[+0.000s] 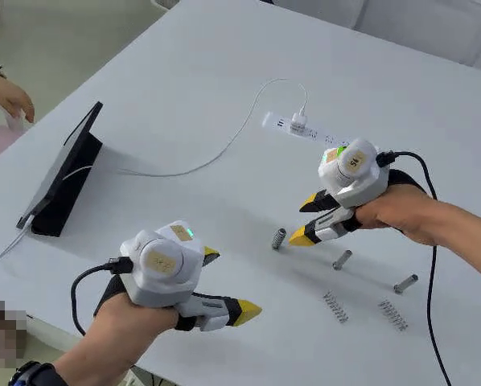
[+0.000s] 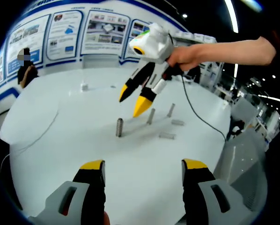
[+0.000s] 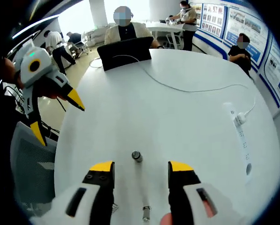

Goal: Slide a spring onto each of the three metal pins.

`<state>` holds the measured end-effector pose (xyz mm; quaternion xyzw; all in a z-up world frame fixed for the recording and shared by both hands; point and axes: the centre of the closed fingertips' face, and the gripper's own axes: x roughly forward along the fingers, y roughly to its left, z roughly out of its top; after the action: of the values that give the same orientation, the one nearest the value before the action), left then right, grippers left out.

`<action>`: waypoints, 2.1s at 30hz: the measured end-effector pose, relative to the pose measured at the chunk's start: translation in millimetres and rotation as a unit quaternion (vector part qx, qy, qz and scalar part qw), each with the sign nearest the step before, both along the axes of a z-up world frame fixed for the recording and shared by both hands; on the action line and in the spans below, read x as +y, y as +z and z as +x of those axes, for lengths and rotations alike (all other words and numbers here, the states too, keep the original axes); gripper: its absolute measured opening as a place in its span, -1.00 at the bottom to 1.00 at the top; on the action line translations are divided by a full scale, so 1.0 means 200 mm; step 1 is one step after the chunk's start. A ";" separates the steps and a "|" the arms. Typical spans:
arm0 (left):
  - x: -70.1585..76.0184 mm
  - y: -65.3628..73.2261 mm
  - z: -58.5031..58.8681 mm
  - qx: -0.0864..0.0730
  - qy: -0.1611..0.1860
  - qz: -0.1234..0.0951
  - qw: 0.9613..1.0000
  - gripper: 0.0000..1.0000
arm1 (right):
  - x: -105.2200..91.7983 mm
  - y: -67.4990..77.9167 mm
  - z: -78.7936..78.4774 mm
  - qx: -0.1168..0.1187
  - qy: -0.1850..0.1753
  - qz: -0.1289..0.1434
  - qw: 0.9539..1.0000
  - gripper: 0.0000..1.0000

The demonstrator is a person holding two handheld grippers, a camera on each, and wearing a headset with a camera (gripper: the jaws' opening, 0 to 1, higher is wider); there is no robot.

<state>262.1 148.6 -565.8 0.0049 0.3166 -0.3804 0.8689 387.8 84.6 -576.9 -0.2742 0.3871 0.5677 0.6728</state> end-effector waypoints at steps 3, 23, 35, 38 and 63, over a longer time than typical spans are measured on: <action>-0.01 0.00 -0.01 0.001 -0.003 0.000 1.000 0.35 | -0.02 0.05 -0.01 0.014 -0.043 0.040 0.998 -0.04; -0.13 0.02 -0.08 0.002 -0.031 0.008 0.999 0.36 | -0.28 0.23 -0.08 0.008 -0.229 0.191 0.954 0.27; -0.15 0.05 -0.03 -0.006 -0.036 0.007 0.999 0.36 | -0.42 0.27 -0.18 -0.011 -0.277 0.214 0.937 0.32; -0.16 0.06 -0.02 -0.009 -0.039 0.008 0.999 0.37 | -0.45 0.30 -0.21 -0.015 -0.292 0.228 0.929 0.33; -0.25 0.05 0.07 -0.007 -0.068 0.008 0.998 0.41 | -0.80 0.27 -0.50 -0.041 -0.378 0.226 0.897 0.55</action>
<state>275.7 99.0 -555.5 0.0362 0.3121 -0.4363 0.8432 287.9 -75.1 -522.1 0.0285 0.2951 0.3313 0.8957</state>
